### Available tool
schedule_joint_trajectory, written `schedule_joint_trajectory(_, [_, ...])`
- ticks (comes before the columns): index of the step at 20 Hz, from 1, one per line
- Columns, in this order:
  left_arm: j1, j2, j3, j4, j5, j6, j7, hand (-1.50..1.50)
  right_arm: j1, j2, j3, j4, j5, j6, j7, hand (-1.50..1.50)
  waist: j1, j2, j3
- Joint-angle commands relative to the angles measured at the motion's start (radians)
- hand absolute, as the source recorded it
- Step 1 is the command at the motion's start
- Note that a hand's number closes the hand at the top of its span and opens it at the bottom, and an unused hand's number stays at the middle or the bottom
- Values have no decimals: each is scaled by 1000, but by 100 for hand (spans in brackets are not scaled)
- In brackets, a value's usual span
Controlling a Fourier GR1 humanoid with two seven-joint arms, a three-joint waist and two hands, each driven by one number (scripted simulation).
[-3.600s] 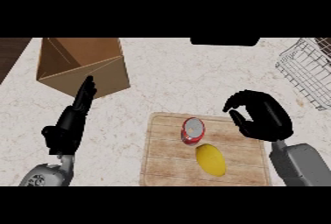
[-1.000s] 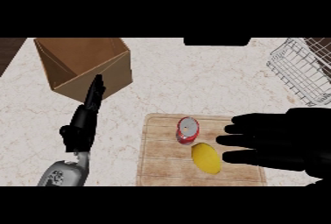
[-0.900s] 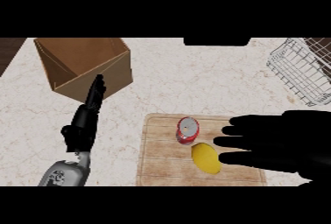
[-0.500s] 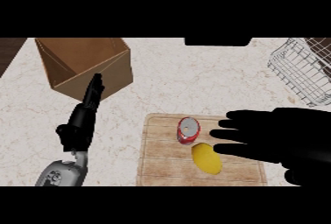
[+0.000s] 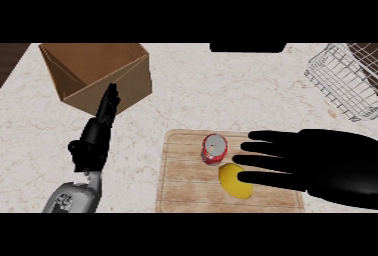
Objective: Pick the lemon from the cutting board and place it in the tiered basket
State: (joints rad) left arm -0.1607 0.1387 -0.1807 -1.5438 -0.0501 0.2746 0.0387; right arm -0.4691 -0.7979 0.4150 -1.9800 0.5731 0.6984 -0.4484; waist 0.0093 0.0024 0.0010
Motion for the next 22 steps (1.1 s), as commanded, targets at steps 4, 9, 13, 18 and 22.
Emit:
schedule_joint_trajectory(4, [25, 28, 49, -20, 7, -49, 5, 0, -21, 81, 11, 72, 103, 18, -74, -150, -3, -2, -1])
schedule_joint_trajectory(9, [-18, -87, -29, -5, -80, 41, 27, 0, -4, 111, 27, 170, 182, -44, -100, -150, -5, -2, -1])
schedule_joint_trajectory(13, [-21, -21, 66, 33, 6, -56, 0, 0, -29, 116, 13, 216, 168, -1, -122, -150, -3, -1, -1])
schedule_joint_trajectory(18, [47, -22, 44, -3, -30, -48, -30, 0, -54, 209, 111, 314, 241, -49, -109, -150, 4, -1, -1])
schedule_joint_trajectory(22, [11, -45, 47, 11, -60, -27, -24, 0, 11, 170, 73, 266, 222, -63, -181, -150, -6, -2, -1])
